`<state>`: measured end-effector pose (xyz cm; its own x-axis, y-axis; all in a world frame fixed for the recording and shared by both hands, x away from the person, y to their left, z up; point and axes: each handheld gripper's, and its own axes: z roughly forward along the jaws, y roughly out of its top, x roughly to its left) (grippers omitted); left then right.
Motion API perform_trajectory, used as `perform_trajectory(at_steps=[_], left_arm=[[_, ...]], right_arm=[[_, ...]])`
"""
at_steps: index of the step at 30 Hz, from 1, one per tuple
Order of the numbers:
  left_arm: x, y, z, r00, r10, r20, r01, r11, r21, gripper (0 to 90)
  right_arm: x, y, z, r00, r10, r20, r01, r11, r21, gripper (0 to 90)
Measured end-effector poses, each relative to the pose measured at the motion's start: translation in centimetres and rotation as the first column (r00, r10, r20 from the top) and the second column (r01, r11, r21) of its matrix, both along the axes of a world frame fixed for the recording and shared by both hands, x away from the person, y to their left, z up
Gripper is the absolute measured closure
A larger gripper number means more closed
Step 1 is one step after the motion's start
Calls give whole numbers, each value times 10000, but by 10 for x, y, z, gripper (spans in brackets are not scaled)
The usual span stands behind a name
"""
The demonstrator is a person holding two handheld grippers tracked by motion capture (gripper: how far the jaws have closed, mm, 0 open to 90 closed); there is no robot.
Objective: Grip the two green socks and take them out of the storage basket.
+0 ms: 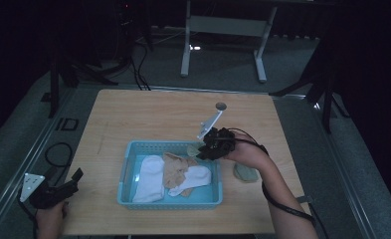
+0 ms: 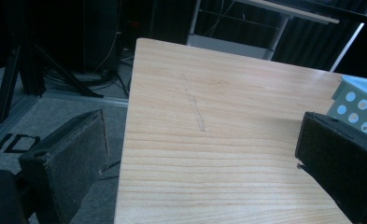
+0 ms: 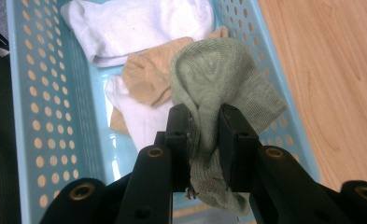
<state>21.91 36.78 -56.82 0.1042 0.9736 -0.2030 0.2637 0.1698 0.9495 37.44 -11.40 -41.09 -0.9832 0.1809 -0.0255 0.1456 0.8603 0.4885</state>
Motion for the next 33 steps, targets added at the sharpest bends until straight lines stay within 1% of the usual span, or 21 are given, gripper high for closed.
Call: perform_trajectory(at_steps=[3, 9, 11, 17, 18, 19, 20, 21, 25, 27, 28, 30, 33], left_arm=[[0, 0, 0, 10000, 7, -2, -7, 10000, 1, 25], [0, 0, 0, 10000, 8, -2, -8, 10000, 5, 25], [0, 0, 0, 10000, 4, 6, -4, 10000, 6, 25], [0, 0, 0, 10000, -1, 5, 1, 10000, -7, 25], [0, 0, 0, 10000, -1, 5, 1, 10000, -7, 25], [0, 0, 0, 10000, 0, 19, 0, 10000, -23, 25], [0, 0, 0, 10000, 0, 19, 0, 10000, -23, 25], [0, 0, 0, 10000, 2, 16, -2, 10000, -5, 25], [0, 0, 0, 10000, 5, 9, -5, 10000, 6, 25], [0, 0, 0, 10000, 9, 4, -9, 10000, 20, 25], [0, 0, 0, 10000, 5, 1, -5, 10000, 38, 25], [0, 0, 0, 10000, 3, -11, -3, 10000, 47, 25], [0, 0, 0, 10000, 7, -9, -7, 10000, 33, 25]], right_arm=[[0, -6, 6, 9999, -49, 92, 49, 10000, 51, 750], [1, -18, 17, 9993, -286, 227, 287, 9996, -37, 750], [3, -23, 18, 9989, -391, 271, 391, 9992, 31, 750], [7, -41, 18, 9964, -799, 300, 801, 9968, -51, 750], [7, -41, 18, 9964, -799, 300, 801, 9968, -51, 750], [8, -49, 18, 9951, -927, 337, 929, 9957, -27, 750], [8, -49, 18, 9951, -927, 337, 929, 9957, -27, 750], [10, -59, 17, 9930, -1128, 357, 1130, 9936, -49, 750], [13, -79, 14, 9864, -1595, 401, 1595, 9872, 35, 750], [15, -89, 11, 9826, -1823, 344, 1823, 9832, 18, 750], [16, -93, 9, 9798, -1959, 396, 1960, 9806, 2, 750], [19, -103, 5, 9750, -2197, 342, 2200, 9755, -59, 750], [24, -116, -2, 9651, -2596, 339, 2600, 9656, -54, 750]])
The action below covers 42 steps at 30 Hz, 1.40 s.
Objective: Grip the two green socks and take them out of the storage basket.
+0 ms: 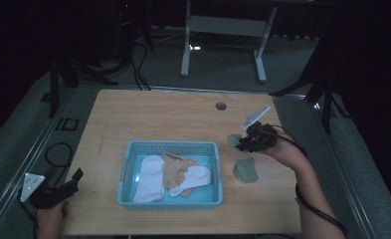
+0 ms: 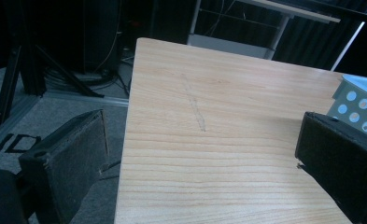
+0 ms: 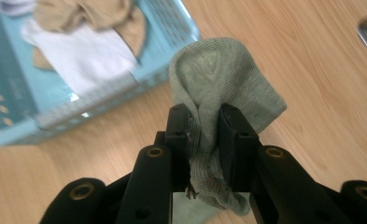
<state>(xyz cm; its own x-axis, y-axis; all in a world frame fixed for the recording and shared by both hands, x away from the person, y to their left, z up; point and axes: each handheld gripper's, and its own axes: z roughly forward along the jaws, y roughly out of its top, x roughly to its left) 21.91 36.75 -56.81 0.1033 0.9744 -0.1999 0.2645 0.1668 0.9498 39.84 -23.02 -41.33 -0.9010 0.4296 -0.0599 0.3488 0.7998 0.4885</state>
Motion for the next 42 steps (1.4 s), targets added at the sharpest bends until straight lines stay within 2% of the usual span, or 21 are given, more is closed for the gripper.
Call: perform_trajectory(at_steps=[6, 7, 9, 11, 21, 32, 36, 39, 42], left_arm=[[0, 0, 0, 10000, 0, 2, 0, 10000, 2, 25], [0, 0, 0, 10000, -4, 2, 4, 10000, -2, 25], [0, 0, 0, 10000, -4, -5, 4, 10000, 12, 25], [0, 0, 0, 10000, -3, 1, 3, 10000, 16, 25], [0, 0, 0, 10000, 0, -2, 0, 10000, 16, 25], [0, 0, 0, 10000, 21, -3, -21, 10000, 27, 25], [0, 0, 0, 10000, 33, -9, -33, 10000, 23, 25], [0, 0, 0, 10000, 34, -8, -34, 10000, 17, 24], [0, 0, 0, 10000, 27, -9, -27, 10000, 20, 25]], right_arm=[[7, -21, -16, 9973, -735, 52, 733, 9969, 280, 749], [9, -29, -23, 9941, -1069, 166, 1063, 9939, 297, 749], [11, -37, -30, 9910, -1336, 49, 1333, 9904, 355, 749], [13, -45, -38, 9866, -1632, 74, 1630, 9864, 219, 749], [20, -73, -76, 9643, -2620, -380, 2626, 9648, 108, 746], [20, -92, -97, 9375, -3414, -678, 3433, 9391, 175, 722], [19, -96, -97, 9286, -3665, -592, 3681, 9296, 200, 588], [18, -100, -93, 9177, -3937, -532, 3963, 9167, 513, 484], [15, -103, -88, 9183, -3931, -471, 3957, 9153, 749, 411]])
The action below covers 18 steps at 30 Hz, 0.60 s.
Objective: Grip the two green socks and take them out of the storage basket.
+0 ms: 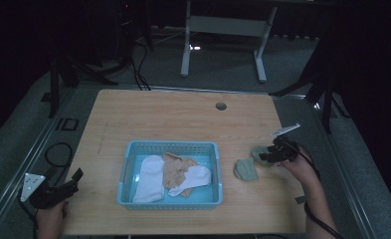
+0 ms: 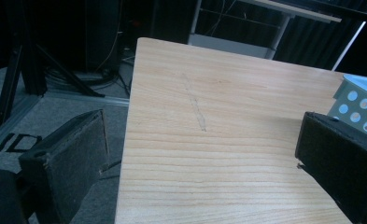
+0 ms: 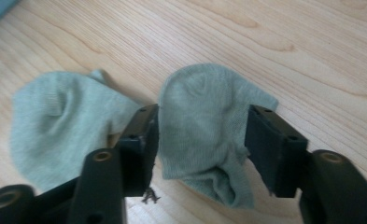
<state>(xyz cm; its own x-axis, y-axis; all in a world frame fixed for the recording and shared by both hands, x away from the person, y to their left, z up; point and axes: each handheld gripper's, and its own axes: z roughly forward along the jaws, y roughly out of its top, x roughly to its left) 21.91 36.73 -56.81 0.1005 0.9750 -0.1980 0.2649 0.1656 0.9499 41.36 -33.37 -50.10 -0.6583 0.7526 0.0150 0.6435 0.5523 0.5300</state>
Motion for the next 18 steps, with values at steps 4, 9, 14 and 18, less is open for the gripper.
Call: perform_trajectory(at_steps=[4, 9, 14, 18], left_arm=[[0, 0, 0, 10000, -7, -6, 7, 10000, 1, 25], [0, 0, 0, 10000, -8, -4, 8, 10000, -28, 25], [0, 0, 0, 10000, -9, 0, 9, 10000, -44, 24], [0, 0, 0, 10000, -3, -7, 3, 10000, -26, 25]], right_arm=[[-5, -2, 5, 9999, 93, -48, -91, 9991, 403, 260], [-15, -5, 5, 9998, 195, 73, -201, 9966, 797, 175], [-27, -11, 3, 9990, 24, 441, -68, 9950, 991, 161], [-36, -18, 2, 9967, -286, 766, 189, 9920, 1244, 161]])
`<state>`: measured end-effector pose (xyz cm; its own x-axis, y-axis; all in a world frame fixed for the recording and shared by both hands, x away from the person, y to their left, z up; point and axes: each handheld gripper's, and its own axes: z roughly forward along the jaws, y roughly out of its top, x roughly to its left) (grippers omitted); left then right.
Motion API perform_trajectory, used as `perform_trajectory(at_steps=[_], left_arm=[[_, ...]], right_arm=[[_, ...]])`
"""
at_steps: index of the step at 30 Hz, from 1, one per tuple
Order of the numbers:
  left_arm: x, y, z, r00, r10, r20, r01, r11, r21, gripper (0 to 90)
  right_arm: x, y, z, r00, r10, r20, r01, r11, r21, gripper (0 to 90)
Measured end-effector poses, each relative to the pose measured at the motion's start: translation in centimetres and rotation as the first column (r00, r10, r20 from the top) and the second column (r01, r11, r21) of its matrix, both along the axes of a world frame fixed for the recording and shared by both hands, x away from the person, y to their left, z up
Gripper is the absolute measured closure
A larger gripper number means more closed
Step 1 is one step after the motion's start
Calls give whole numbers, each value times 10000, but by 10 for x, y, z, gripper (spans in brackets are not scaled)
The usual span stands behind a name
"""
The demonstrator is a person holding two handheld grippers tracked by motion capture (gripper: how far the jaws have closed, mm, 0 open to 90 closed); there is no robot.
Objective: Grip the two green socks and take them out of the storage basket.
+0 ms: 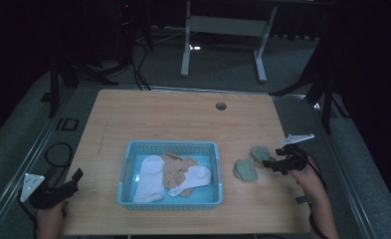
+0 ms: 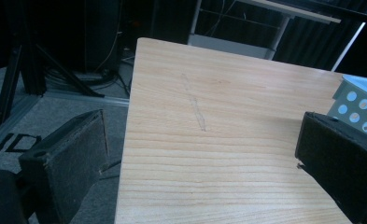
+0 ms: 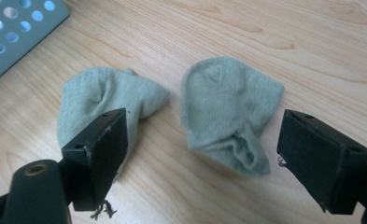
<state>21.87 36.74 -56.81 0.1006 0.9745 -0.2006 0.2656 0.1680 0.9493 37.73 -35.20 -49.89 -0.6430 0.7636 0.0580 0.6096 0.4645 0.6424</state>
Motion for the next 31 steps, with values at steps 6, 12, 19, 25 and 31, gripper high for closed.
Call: perform_trajectory(at_steps=[6, 12, 19, 25, 31], left_arm=[[0, 0, 0, 10000, -5, 18, 5, 10000, 2, 25], [0, 0, 0, 10000, -8, -3, 8, 10000, 4, 25], [0, 0, 0, 10000, 0, -6, 0, 10000, 10, 25], [0, 0, 0, 10000, 2, -7, -2, 10000, 12, 25], [0, 0, 0, 10000, -8, -2, 8, 10000, 20, 25]], right_arm=[[-13, -9, -4, 9999, -54, 147, 50, 9996, 272, 161], [-28, -21, -9, 9983, -336, 479, 314, 9984, 463, 160], [-38, -32, -13, 9956, -618, 711, 567, 9959, 708, 141], [-42, -37, -14, 9937, -881, 696, 806, 9912, 1048, 133], [-44, -36, -15, 9900, -961, 1028, 885, 9932, 761, 134]])
